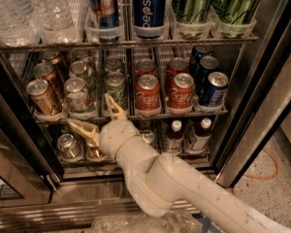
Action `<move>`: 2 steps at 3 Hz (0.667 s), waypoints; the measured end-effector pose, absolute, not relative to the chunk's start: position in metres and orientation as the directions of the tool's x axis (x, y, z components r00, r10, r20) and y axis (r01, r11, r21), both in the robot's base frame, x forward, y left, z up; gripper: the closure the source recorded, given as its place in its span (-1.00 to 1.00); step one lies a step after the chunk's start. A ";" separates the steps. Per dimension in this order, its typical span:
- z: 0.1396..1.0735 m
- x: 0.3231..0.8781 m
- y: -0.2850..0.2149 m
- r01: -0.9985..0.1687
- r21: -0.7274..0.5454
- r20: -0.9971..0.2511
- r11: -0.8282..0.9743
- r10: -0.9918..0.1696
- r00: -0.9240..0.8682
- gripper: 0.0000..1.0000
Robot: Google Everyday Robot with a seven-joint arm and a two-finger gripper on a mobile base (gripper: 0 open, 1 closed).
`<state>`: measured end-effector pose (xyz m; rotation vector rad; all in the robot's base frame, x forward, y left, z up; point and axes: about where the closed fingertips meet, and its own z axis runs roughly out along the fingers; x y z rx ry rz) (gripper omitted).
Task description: Pick 7up can from middle shelf of fridge
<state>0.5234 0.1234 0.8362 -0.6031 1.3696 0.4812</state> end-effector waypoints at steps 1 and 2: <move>0.831 0.518 0.134 -0.663 -0.113 -0.990 0.740 -0.031 0.135 -0.54; 0.834 0.515 0.151 -0.670 -0.095 -0.990 0.736 0.000 0.141 -0.58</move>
Offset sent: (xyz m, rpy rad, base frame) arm -0.0311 0.0288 -0.0098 0.0150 0.0259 0.0594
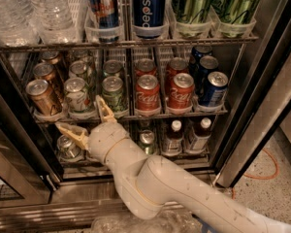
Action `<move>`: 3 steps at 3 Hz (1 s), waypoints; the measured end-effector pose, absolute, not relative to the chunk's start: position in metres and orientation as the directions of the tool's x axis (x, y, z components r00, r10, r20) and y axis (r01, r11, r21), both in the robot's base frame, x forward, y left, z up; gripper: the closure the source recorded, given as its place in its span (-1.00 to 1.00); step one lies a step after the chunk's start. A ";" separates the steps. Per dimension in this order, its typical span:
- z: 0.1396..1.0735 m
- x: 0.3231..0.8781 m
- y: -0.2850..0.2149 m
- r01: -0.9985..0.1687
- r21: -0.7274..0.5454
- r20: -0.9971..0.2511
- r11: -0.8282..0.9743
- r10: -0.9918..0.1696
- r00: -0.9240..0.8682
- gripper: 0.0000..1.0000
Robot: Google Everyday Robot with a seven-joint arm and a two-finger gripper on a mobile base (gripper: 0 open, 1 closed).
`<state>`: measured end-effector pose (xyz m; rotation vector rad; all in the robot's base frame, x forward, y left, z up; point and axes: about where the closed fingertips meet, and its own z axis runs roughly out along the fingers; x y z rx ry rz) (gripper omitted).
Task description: Pick 7up can from middle shelf of fridge
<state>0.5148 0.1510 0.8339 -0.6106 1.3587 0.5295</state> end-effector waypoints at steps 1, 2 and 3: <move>0.834 0.521 0.158 -0.663 -0.103 -0.989 0.741 -0.006 0.146 -0.58; 0.828 0.538 0.178 -0.643 -0.122 -0.989 0.756 -0.037 0.143 -0.56; 0.828 0.538 0.179 -0.643 -0.122 -0.989 0.756 -0.037 0.143 -0.56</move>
Offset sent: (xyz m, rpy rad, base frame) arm 0.0216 0.0272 -0.0060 -0.0418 -0.0094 -0.0302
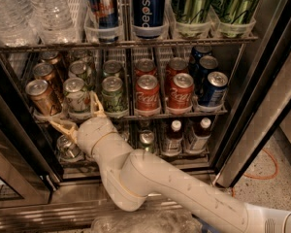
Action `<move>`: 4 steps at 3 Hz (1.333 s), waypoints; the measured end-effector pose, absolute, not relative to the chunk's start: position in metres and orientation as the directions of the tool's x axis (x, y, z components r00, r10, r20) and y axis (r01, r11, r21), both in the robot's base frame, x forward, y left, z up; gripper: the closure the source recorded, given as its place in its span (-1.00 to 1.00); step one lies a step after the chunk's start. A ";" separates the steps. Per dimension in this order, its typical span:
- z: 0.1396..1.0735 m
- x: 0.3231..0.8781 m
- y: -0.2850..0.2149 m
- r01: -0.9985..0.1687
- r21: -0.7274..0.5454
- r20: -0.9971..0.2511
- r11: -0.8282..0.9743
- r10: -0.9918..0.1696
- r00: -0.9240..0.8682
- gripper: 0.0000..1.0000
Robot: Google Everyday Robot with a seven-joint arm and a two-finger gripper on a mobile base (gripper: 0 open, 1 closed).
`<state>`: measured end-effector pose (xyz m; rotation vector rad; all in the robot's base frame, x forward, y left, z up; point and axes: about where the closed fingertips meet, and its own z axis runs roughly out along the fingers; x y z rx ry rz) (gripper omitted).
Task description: Pick 7up can from middle shelf of fridge
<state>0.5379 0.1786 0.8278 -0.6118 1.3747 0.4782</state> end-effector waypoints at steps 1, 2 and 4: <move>0.828 0.538 0.179 -0.643 -0.122 -0.989 0.756 -0.037 0.143 -0.35; 0.828 0.538 0.179 -0.643 -0.122 -0.989 0.756 -0.037 0.143 -0.18; 0.828 0.538 0.179 -0.643 -0.122 -0.989 0.756 -0.037 0.143 -0.40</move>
Offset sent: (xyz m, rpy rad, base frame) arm 0.0000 0.0000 0.0000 0.0000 0.0000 0.0000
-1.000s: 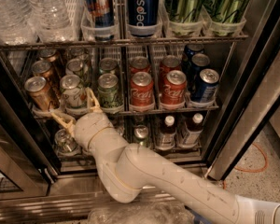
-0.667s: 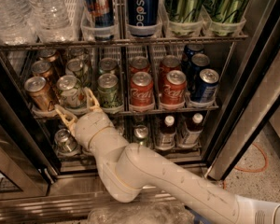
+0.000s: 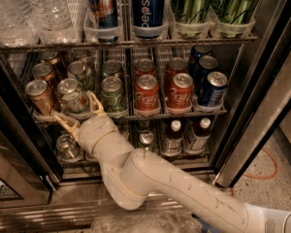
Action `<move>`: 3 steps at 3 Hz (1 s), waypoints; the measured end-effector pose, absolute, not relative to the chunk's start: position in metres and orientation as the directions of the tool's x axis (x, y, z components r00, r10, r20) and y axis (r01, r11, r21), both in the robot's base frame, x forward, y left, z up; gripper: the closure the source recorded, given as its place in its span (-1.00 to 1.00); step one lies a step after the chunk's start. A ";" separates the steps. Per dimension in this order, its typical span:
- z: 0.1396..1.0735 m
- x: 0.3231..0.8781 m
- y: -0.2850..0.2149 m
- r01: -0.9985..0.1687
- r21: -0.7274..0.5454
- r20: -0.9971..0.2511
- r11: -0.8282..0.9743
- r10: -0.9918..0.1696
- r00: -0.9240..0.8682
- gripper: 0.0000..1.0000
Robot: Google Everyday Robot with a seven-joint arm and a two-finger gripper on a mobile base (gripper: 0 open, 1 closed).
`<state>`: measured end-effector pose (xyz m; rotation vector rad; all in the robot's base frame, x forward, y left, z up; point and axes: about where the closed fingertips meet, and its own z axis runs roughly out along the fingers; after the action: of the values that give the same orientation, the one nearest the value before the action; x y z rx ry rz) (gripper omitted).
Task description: Pick 7up can from middle shelf of fridge
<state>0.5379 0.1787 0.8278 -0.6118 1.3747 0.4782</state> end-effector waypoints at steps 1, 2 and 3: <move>0.828 0.538 0.179 -0.643 -0.122 -0.989 0.756 -0.037 0.144 -0.38; 0.828 0.539 0.179 -0.642 -0.123 -0.989 0.757 -0.037 0.145 -0.30; 0.836 0.547 0.177 -0.638 -0.130 -0.987 0.759 -0.037 0.157 -0.40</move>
Offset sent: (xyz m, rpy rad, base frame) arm 0.0052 -0.0014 0.0033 0.0006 -0.0139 -0.0082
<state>0.5465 0.1773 0.8361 -0.6107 1.3616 0.4707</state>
